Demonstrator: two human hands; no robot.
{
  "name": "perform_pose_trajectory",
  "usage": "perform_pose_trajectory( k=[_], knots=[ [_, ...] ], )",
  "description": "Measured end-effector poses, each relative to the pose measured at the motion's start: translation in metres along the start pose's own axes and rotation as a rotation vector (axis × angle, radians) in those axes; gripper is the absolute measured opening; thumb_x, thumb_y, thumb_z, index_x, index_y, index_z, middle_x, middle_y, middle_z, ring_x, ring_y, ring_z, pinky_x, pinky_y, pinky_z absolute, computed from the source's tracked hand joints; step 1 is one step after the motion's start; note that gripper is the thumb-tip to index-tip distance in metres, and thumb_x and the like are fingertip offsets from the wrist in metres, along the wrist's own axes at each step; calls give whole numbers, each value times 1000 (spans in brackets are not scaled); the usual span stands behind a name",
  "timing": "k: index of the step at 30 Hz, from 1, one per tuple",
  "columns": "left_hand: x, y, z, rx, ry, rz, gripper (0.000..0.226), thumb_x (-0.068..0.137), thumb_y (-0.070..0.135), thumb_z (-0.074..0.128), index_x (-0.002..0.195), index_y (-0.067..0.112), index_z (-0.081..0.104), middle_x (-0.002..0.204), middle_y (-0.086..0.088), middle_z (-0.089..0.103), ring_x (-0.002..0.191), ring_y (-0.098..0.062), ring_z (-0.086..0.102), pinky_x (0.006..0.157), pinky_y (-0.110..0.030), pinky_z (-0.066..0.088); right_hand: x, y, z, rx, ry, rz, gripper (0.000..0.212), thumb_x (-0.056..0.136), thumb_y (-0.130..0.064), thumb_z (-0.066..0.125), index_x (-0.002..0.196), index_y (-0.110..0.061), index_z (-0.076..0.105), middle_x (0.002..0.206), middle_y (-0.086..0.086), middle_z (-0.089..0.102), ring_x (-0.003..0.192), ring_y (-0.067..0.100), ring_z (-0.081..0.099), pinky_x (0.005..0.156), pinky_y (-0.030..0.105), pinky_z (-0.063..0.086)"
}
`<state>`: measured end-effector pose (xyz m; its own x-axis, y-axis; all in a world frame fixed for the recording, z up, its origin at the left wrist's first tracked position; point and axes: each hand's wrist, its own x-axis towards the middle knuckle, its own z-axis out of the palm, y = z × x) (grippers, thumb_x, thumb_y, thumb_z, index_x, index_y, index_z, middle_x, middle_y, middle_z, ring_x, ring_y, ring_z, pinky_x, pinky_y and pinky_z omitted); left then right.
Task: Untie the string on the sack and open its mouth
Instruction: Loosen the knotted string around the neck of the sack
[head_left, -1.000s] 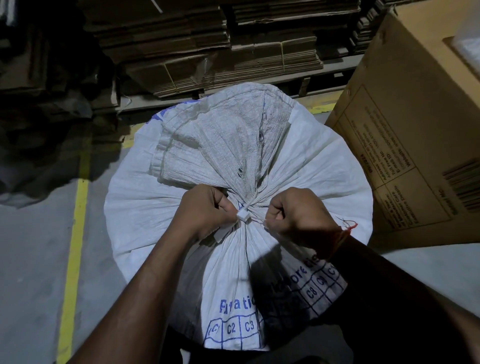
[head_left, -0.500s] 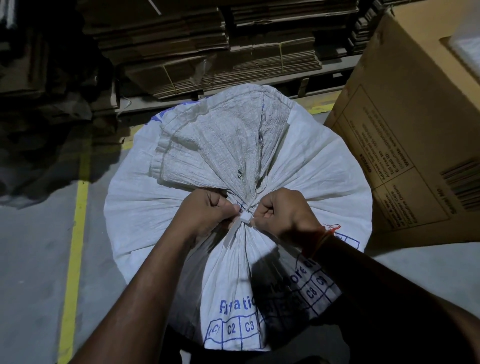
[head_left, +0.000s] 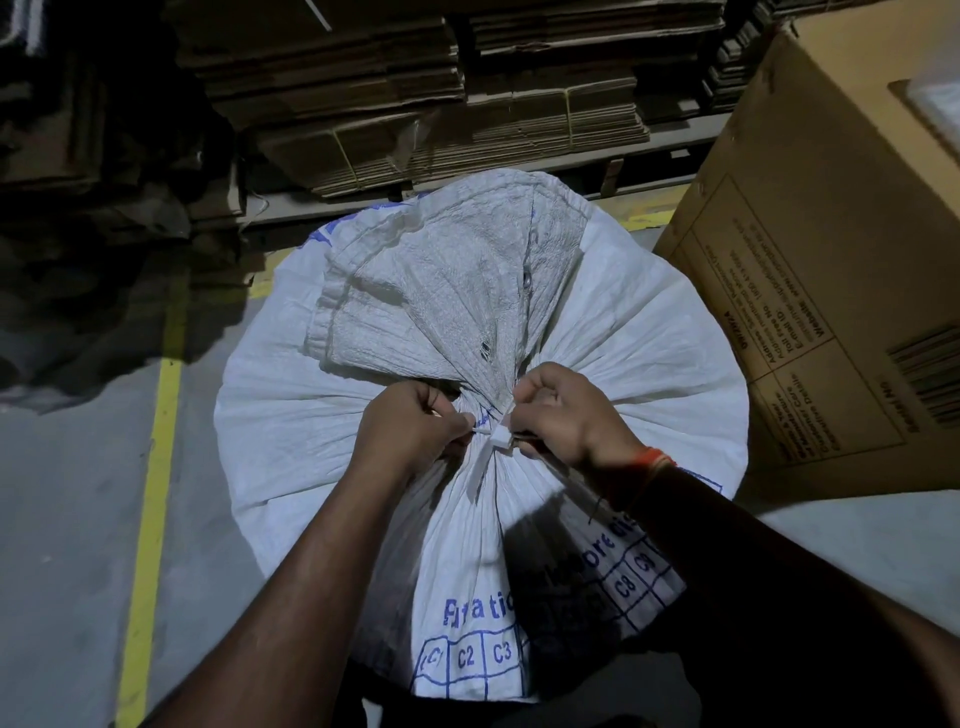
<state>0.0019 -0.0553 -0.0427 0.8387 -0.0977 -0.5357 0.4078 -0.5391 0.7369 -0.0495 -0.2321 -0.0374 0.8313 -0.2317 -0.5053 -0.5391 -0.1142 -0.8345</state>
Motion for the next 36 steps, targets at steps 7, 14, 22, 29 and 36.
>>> perform_pose_trajectory(
  k=[7,14,22,29,36],
  knots=[
    [1,0,1,-86,-38,-20,26,59,30,87,65,11,70,72,-16,79,77,-39,80,87,-59,63,1,7,6,139,60,55,24,83,-11,81,71,-12,61,60,3,59,46,12,52,44,22,44],
    [1,-1,-4,-66,-6,-11,19,73,18,87,64,10,73,70,-16,78,63,-27,70,70,-41,57,5,6,2,222,78,115,16,77,1,77,77,-7,63,66,10,60,35,12,51,37,17,39],
    [5,-6,-14,37,59,59,10,65,23,84,75,24,79,75,0,81,77,-26,79,87,-45,64,8,8,-21,271,154,67,9,80,-7,73,87,-3,75,72,18,62,56,26,47,38,19,38],
    [-41,-4,-15,557,341,245,20,93,35,67,111,32,75,100,-1,79,97,-28,72,74,-33,49,-27,2,-38,253,222,-16,10,87,-1,72,82,-6,79,71,8,68,51,6,57,41,16,45],
    [-94,12,3,555,432,770,28,90,20,69,117,19,73,122,-4,68,111,-28,64,92,-35,51,-72,13,-48,163,287,-92,14,84,-7,74,72,-12,80,69,12,74,62,18,62,53,28,52]
  ],
)
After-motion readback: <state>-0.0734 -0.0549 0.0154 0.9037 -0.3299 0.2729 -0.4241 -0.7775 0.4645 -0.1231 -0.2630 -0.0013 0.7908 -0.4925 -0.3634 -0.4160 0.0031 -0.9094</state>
